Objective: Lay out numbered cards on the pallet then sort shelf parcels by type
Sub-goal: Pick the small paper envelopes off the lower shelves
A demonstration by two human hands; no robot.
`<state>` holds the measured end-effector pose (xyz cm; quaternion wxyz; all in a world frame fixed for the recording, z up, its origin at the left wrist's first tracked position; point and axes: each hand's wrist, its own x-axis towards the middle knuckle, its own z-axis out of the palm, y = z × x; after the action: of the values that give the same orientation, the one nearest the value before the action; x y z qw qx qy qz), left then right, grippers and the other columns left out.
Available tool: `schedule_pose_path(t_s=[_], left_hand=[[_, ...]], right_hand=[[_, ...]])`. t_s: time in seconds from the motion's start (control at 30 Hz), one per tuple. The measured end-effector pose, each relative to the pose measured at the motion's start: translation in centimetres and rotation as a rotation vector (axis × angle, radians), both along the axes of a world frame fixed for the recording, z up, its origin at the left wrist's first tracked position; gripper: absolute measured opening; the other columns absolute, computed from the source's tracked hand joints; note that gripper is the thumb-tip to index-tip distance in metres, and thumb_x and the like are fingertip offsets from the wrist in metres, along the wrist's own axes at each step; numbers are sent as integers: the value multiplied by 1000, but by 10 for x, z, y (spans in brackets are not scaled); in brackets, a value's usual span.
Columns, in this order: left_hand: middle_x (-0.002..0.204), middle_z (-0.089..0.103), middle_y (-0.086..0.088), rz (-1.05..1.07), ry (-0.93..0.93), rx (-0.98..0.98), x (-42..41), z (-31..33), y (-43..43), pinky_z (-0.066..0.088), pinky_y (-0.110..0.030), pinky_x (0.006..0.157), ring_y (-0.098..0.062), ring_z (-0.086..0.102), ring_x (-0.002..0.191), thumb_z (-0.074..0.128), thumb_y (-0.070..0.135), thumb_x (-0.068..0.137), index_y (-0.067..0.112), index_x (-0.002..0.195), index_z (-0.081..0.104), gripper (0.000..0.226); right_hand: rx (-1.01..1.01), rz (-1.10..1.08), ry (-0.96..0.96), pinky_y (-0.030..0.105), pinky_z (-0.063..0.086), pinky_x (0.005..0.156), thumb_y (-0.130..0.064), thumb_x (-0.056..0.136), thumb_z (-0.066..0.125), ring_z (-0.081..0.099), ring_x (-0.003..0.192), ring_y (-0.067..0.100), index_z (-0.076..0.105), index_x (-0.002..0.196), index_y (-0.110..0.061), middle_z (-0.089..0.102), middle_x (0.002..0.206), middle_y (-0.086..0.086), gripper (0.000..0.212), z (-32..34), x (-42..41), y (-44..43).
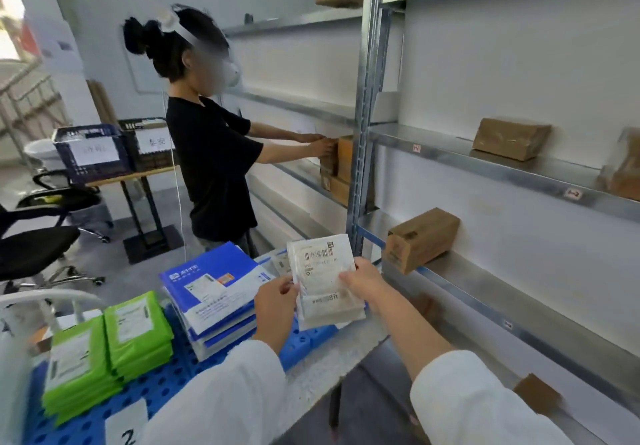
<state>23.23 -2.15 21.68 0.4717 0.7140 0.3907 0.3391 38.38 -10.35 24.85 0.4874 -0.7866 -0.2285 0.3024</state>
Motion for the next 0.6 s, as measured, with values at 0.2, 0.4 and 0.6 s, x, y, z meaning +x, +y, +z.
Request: schedule_pose_path(t_s=[0.2,0.4,0.6], left_hand=[[81,74,10,-36,13,-26,29,-20,67,56,-35,80,-11,68,79,57,10,91,21,98,76,23],[81,74,8,-1,7,-41,77,-35,119,57,-40,80,-14,69,79,57,7,90,22,97,76,25],[85,74,6,140,29,-101,140,-54,164,57,-32,80,-14,68,82,57,7,92,19,97,75,22]], right_hand=[[-32,10,-30,27,50,71,-2,90,52,57,93,18,54,120,-10,60,109,1,31,-15,33,64],[-52,86,-16,25,50,67,-6,91,50,58,89,15,54,122,-13,61,106,0,32,-32,87,122],[-61,180,-19,23,49,65,-5,93,49,58,91,16,51,103,-24,59,94,-7,21,-53,152,187]])
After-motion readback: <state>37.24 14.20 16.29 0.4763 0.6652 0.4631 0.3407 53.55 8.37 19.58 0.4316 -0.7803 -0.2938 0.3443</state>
